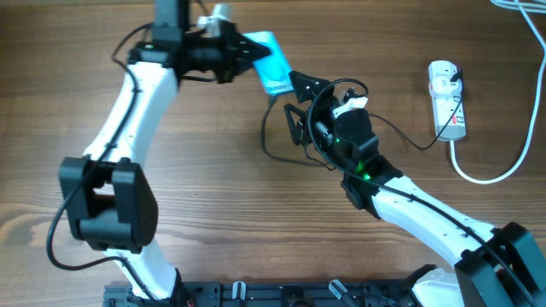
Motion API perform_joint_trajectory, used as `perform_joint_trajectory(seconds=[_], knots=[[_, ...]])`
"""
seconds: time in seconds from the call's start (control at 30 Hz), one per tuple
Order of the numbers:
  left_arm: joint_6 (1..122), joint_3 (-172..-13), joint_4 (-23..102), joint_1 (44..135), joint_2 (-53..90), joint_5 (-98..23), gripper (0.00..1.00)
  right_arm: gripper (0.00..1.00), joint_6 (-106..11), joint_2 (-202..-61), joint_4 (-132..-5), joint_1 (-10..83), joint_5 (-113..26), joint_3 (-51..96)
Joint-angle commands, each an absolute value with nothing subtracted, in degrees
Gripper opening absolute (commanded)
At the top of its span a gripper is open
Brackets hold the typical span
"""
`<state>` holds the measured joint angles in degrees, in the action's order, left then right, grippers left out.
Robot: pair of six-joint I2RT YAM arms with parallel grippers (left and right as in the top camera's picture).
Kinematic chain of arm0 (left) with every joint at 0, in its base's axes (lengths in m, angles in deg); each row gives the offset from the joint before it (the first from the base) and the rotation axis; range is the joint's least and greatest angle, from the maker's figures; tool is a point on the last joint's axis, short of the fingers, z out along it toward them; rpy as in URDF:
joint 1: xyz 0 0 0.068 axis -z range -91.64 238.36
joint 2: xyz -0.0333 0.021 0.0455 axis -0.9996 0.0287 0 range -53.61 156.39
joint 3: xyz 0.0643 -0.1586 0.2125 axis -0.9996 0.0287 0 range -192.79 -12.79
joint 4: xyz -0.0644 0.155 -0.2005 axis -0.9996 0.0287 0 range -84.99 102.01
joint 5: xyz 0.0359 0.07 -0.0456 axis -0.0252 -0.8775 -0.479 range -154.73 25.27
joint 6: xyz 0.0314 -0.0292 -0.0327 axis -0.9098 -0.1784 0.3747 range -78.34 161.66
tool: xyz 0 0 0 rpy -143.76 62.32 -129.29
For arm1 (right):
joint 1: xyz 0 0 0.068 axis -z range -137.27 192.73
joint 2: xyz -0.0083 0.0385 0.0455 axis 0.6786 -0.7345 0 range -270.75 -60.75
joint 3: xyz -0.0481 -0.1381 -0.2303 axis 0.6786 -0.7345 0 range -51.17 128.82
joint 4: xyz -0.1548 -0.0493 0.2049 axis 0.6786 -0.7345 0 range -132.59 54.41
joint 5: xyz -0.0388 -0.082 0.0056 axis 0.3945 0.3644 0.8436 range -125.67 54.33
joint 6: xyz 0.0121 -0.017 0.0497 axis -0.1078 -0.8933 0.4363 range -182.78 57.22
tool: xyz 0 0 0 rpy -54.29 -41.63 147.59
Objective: Plug charger to phone and switch on socket
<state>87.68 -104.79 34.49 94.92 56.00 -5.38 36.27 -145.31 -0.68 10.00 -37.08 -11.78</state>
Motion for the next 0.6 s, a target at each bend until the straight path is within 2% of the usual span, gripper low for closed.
perform_joint_trajectory(seconds=[0.0, 0.07, 0.17, 0.33, 0.47, 0.57], knots=[[76.8, -105.8, 41.4, 87.8, 54.4, -5.3, 0.04, 1.00, 18.0, -145.6, -7.5, 12.3, -42.0, -10.9], [72.0, -105.8, 47.6, 84.4, 54.4, -5.3, 0.04, 1.00, 12.6, -145.6, -16.1, 13.4, -43.3, -10.9], [60.9, -105.8, 59.0, 79.4, 54.4, -5.3, 0.04, 1.00, -8.2, -145.4, -25.3, 15.5, -53.4, -10.9], [44.8, -105.8, 72.4, 74.7, 54.4, -5.3, 0.04, 1.00, -19.4, -145.2, -34.6, 18.6, -62.9, -9.1], [42.0, -105.8, 75.9, 72.1, 54.4, -5.3, 0.04, 0.99, -28.2, -145.8, -53.6, 18.6, -60.4, 3.9], [42.0, -105.8, 76.4, 71.2, 54.4, -5.3, 0.04, 0.99, -34.6, -148.3, -71.6, 18.6, -51.3, 20.9]])
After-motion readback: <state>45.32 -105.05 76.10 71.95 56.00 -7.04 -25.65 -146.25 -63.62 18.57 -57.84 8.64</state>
